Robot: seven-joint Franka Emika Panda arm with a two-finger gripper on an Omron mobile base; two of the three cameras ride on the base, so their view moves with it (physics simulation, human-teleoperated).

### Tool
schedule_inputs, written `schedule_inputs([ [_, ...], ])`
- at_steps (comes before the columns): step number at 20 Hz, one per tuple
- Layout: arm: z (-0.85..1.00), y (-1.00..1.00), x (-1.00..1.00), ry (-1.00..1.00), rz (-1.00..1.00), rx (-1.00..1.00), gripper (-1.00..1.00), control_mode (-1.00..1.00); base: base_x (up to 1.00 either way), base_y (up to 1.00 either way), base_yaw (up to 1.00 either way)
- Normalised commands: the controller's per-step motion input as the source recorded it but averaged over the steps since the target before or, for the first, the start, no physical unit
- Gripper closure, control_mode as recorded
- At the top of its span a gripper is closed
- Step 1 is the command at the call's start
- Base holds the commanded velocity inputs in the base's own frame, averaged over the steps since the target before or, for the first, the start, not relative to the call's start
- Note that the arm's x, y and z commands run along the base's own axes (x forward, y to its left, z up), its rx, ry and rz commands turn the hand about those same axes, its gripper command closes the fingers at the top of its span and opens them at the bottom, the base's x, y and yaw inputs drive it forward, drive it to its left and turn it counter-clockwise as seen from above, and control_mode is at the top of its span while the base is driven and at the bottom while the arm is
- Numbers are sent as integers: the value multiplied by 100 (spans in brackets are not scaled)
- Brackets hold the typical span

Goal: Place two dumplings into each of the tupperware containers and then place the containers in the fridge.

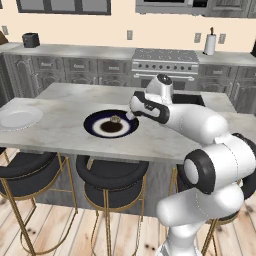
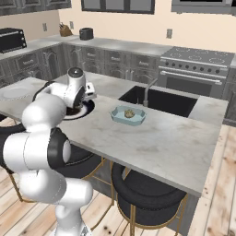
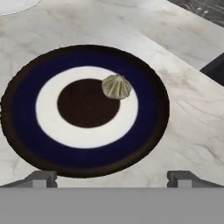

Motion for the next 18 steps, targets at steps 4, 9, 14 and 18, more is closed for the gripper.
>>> schedule_inputs([
  [4,-6,35,1,20,-5,-9,-100,-100,0,0,0],
  [9,-25,10,0,6,-6,0,-100,-100,0,0,0],
  [14,-45,0,0,0,-5,6,-100,-100,0,0,0],
  [18,-44,6,11,-1,-1,4,-100,-100,0,0,0],
])
